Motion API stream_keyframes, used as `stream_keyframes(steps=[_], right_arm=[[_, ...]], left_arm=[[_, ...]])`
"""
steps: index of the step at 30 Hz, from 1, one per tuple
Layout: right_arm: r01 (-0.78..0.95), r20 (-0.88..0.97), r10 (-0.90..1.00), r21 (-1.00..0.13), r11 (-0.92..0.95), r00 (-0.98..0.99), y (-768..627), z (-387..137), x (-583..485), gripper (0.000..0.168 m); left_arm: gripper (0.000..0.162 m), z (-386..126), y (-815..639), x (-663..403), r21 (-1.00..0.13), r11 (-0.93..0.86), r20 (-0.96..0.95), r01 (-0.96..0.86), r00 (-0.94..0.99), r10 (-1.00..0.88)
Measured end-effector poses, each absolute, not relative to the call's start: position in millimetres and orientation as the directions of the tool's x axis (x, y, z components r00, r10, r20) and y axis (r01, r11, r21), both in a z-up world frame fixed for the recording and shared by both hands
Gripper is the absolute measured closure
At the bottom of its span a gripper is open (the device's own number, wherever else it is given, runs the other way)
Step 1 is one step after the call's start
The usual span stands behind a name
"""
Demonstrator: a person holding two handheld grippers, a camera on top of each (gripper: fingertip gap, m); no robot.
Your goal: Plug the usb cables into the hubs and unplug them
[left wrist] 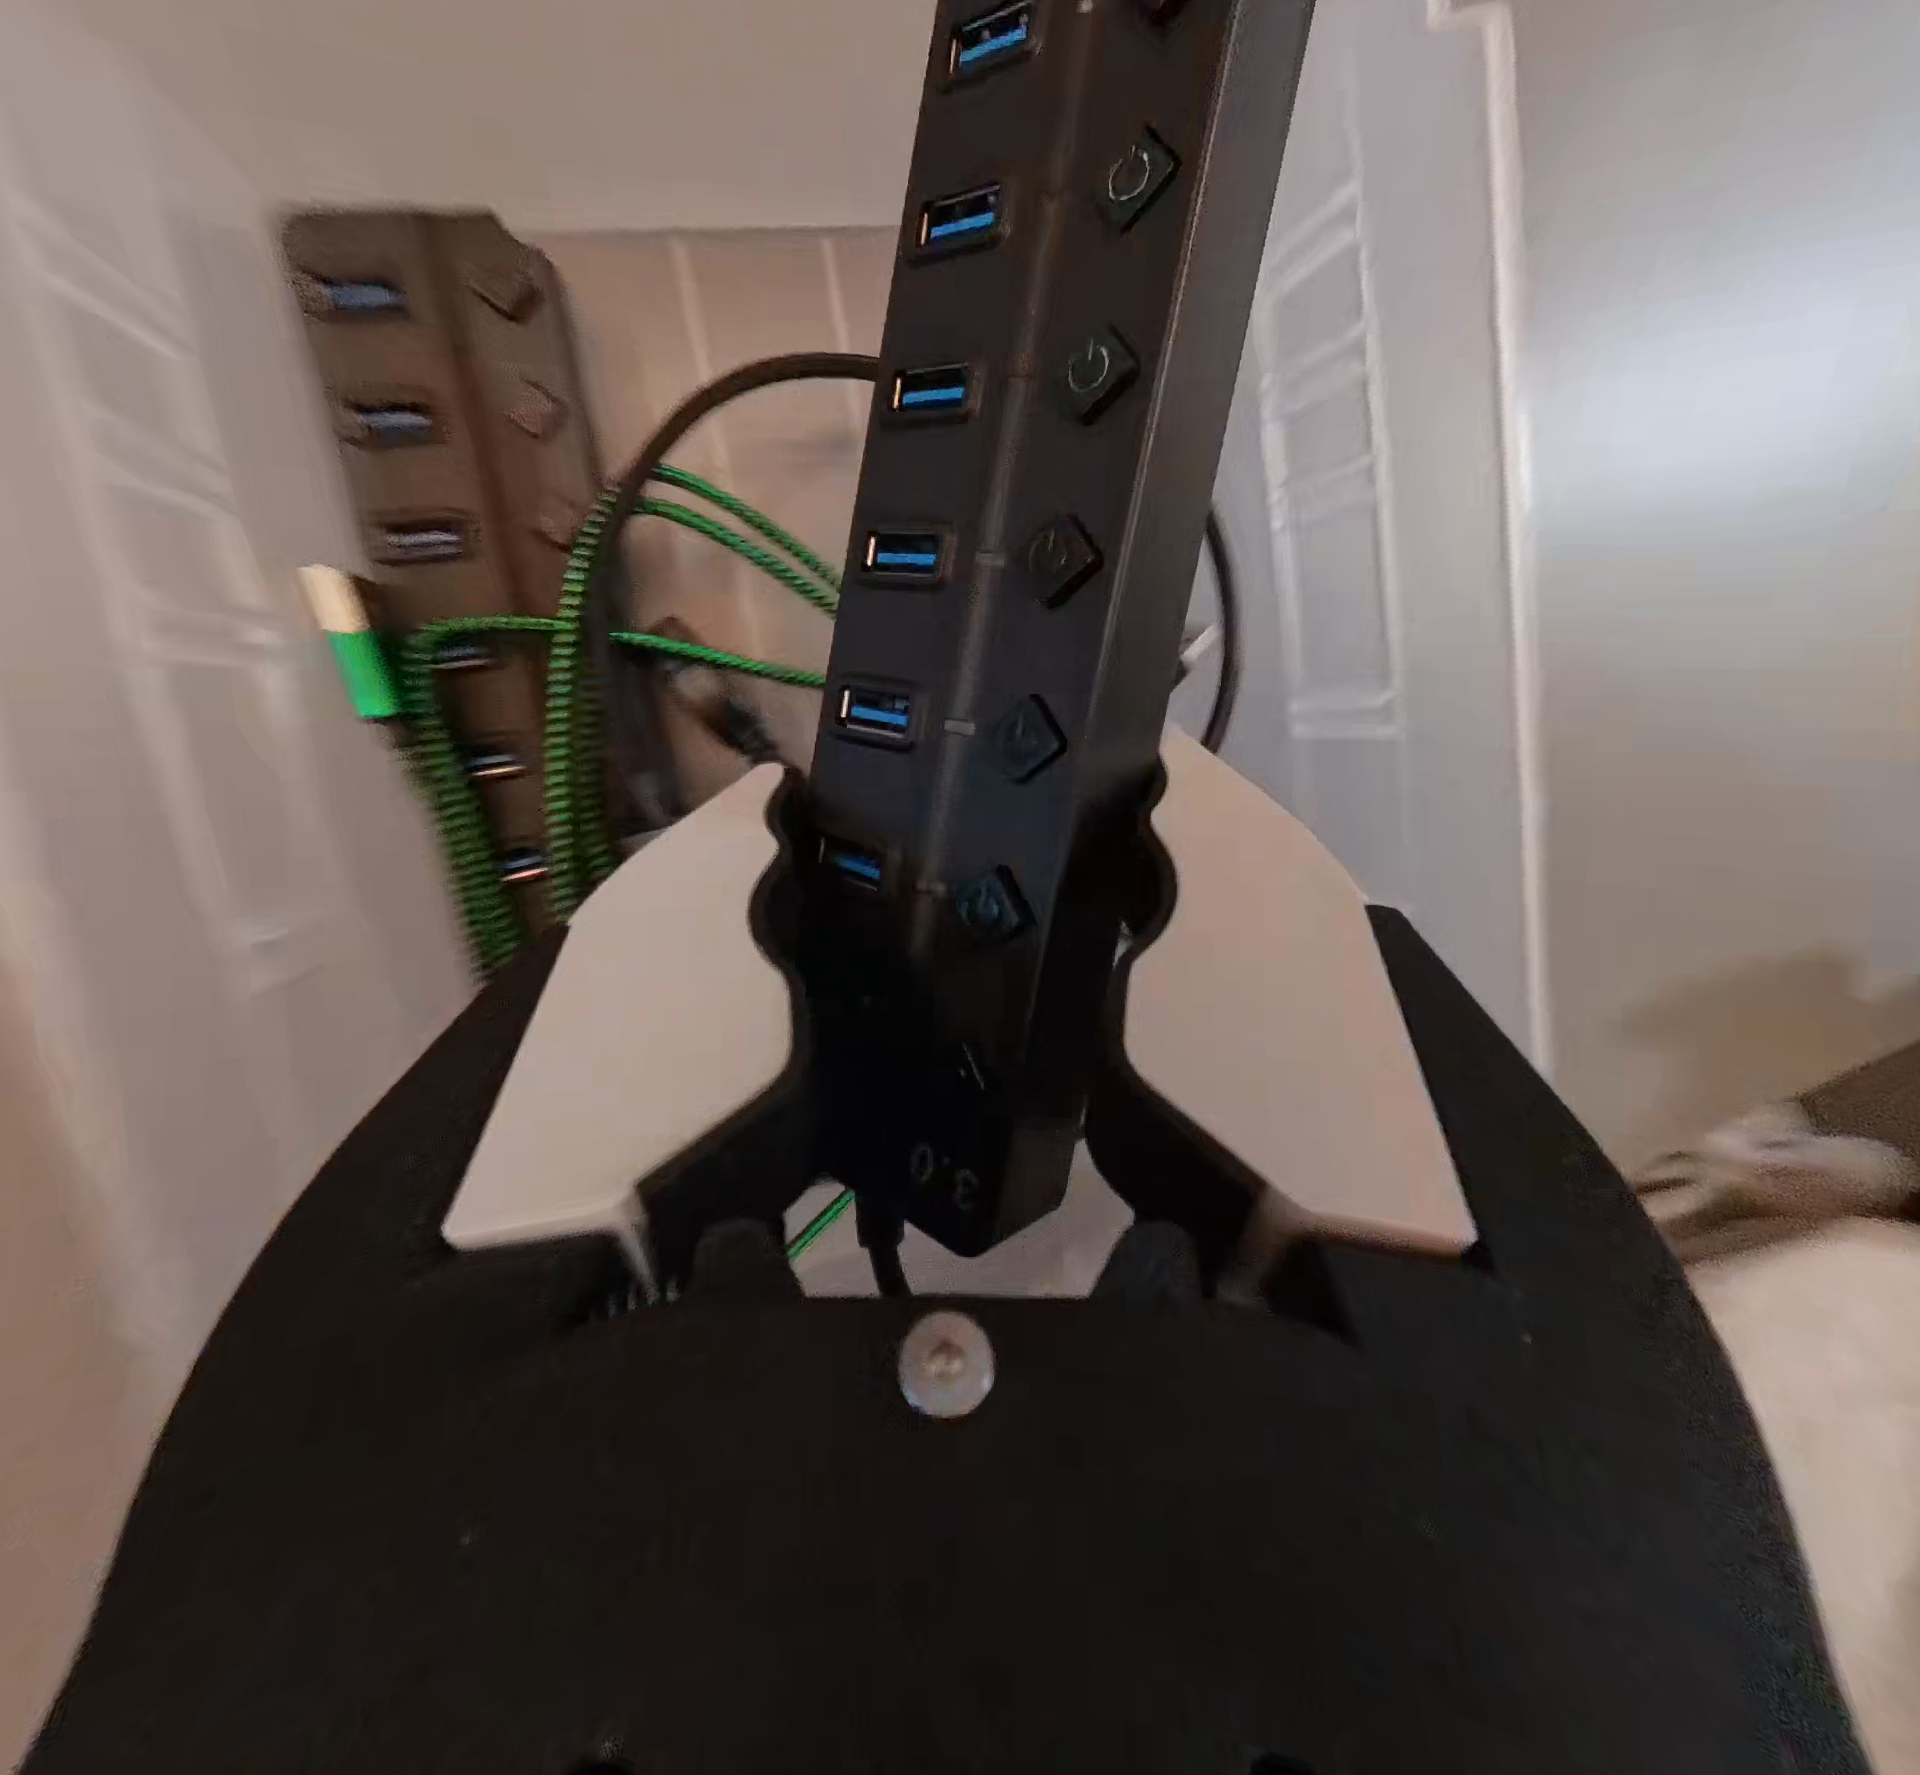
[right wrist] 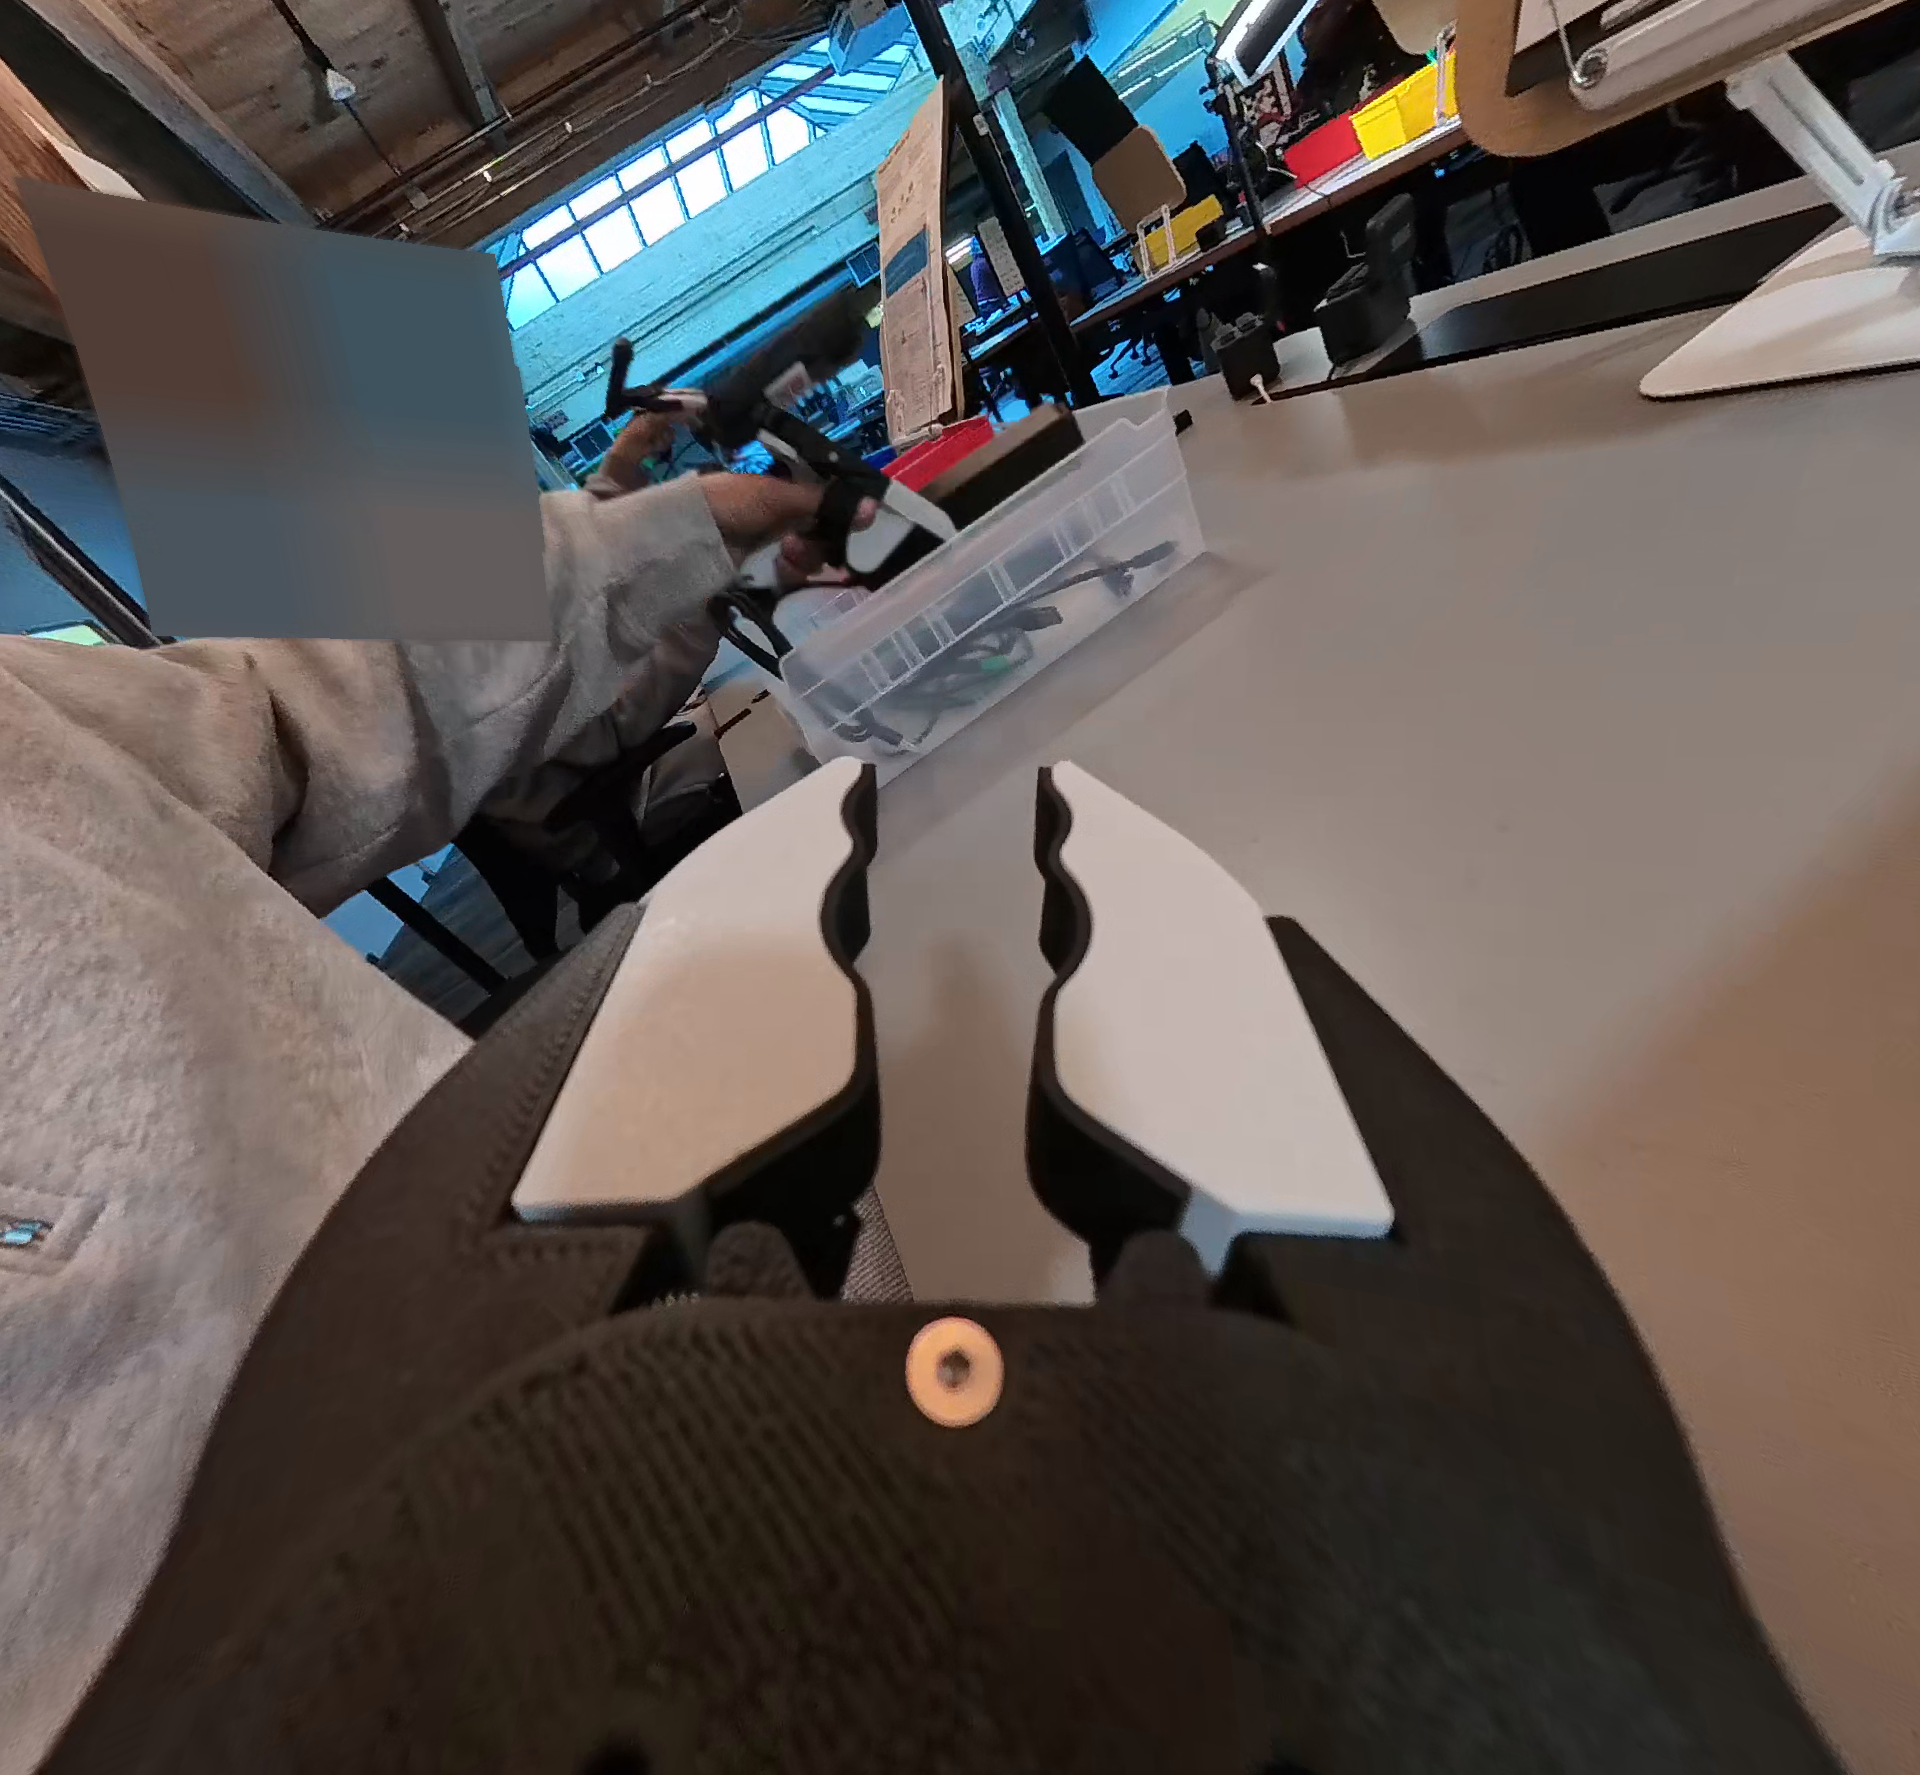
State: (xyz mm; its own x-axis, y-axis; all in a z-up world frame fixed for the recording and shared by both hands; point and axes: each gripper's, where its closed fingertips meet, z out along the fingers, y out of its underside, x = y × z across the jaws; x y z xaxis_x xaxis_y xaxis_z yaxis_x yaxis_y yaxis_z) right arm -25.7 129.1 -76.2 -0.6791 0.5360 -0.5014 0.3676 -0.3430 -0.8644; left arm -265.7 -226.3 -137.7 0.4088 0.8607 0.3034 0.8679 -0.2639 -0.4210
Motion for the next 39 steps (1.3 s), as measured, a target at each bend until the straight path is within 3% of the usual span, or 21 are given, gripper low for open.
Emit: stream_keyframes(steps=[2,5,9,12,16,18,22,23,27,31,36,39], right_arm=[[0.363,-0.498,0.539,-0.866,-0.343,-0.679,130.1,-74.8,-23.9,0.139],[0.359,-0.509,0.542,-0.859,-0.364,-0.669,134.1,-72.8,-23.0,0.139],[0.361,-0.529,0.545,-0.847,-0.391,-0.650,139.6,-72.9,-25.3,0.139],[0.376,-0.541,0.543,-0.839,-0.392,-0.642,138.9,-76.8,-27.7,0.139],[0.393,-0.545,0.537,-0.837,-0.380,-0.643,133.8,-80.5,-28.0,0.139],[0.393,-0.539,0.542,-0.842,-0.370,-0.645,132.8,-81.5,-27.8,0.139],[0.395,-0.546,0.540,-0.837,-0.379,-0.640,134.1,-81.6,-28.5,0.139],[0.397,-0.551,0.538,-0.834,-0.382,-0.638,134.4,-82.0,-28.9,0.139],[0.398,-0.552,0.538,-0.833,-0.383,-0.637,133.5,-81.9,-28.9,0.140],[0.368,-0.521,0.557,-0.853,-0.370,-0.647,135.2,-76.9,-26.4,0.141],[0.357,-0.516,0.563,-0.855,-0.376,-0.645,142.7,-74.8,-26.0,0.141],[0.372,-0.553,0.534,-0.830,-0.415,-0.639,147.4,-74.0,-26.7,0.141]], left_arm=[[0.099,-150.5,-214.9,-269.8,-0.410,-0.094,0.467,0.907,0.297,0.833],[0.099,-165.1,-206.5,-273.1,-0.386,0.007,0.553,0.923,0.225,0.803],[0.100,-162.1,-204.9,-268.7,-0.467,-0.183,0.355,0.865,0.373,0.858],[0.079,-138.5,-193.5,-265.4,-0.513,-0.185,0.390,0.838,0.420,0.820],[0.091,-103.9,-205.0,-281.2,-0.592,-0.099,0.417,0.799,0.410,0.811],[0.106,-96.8,-222.7,-293.5,-0.626,-0.106,0.357,0.773,0.404,0.842],[0.114,-97.7,-260.6,-326.3,-0.665,-0.161,0.157,0.729,0.347,0.925],[0.123,-100.8,-262.7,-332.3,-0.657,-0.196,0.118,0.728,0.355,0.927],[0.125,-127.9,-257.0,-352.4,-0.544,-0.295,0.000,0.785,0.352,0.936],[0.141,-154.2,-256.9,-376.4,-0.473,-0.259,-0.054,0.842,0.265,0.963],[0.136,-169.0,-266.9,-386.4,-0.378,-0.402,-0.280,0.834,0.311,0.908],[0.121,-187.0,-263.2,-372.6,-0.276,-0.398,-0.235,0.875,0.340,0.911]])
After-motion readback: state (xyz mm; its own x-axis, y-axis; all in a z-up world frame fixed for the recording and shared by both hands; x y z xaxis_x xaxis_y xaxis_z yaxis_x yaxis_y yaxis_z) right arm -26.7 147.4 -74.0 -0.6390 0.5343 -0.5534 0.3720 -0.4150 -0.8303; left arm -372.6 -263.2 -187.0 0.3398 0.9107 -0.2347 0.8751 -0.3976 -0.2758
